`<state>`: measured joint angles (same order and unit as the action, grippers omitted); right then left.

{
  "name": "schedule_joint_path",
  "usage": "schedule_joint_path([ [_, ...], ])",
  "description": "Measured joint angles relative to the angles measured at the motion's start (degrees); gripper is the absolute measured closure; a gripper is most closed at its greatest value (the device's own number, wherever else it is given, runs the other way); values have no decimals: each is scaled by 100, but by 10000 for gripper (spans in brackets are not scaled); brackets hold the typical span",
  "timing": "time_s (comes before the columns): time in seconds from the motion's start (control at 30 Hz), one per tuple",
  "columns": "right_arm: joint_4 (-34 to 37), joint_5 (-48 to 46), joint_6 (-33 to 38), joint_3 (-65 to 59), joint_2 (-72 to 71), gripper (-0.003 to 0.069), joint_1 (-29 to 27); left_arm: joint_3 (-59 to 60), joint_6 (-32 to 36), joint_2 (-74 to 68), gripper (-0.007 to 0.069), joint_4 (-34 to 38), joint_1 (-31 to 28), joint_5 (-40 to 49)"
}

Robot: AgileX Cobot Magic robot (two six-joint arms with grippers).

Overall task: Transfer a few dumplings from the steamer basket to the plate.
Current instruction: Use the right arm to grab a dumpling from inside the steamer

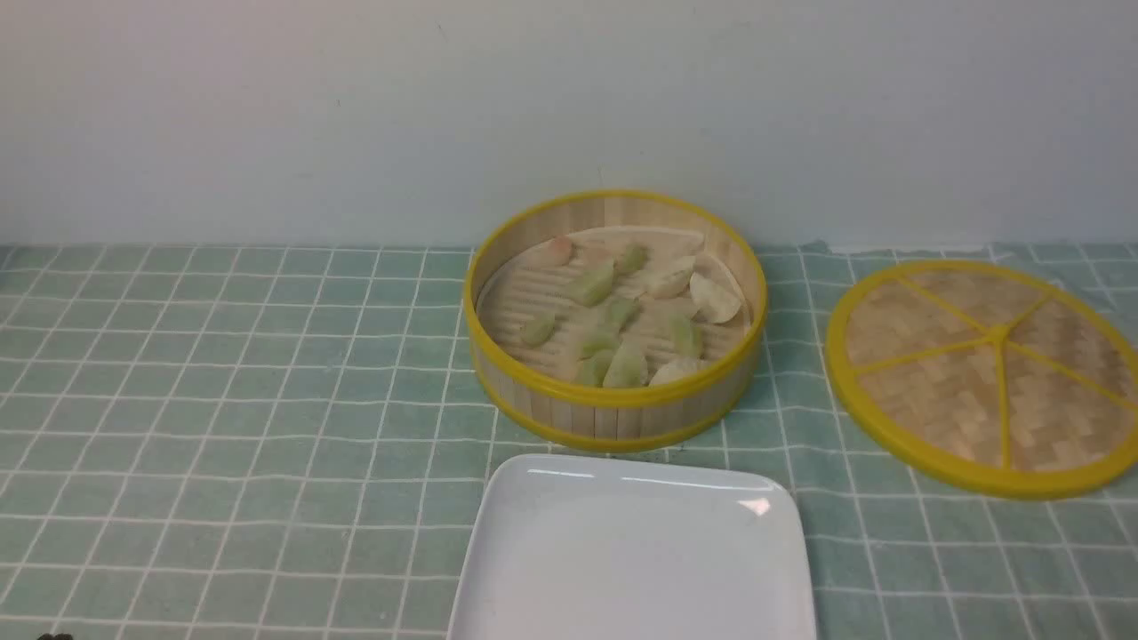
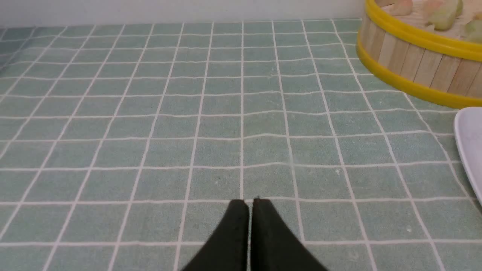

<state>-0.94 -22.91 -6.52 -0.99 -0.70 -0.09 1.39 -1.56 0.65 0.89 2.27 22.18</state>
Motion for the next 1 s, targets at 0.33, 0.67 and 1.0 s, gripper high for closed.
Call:
schedule_joint_path([
  [0.33,0,0,0,0,0,672,0,0,0,0,631,0,0,0],
  [0.67,0,0,0,0,0,672,0,0,0,0,631,0,0,0],
  [1.0,1020,580,-505,-58,0,672,0,0,0,0,631,0,0,0],
])
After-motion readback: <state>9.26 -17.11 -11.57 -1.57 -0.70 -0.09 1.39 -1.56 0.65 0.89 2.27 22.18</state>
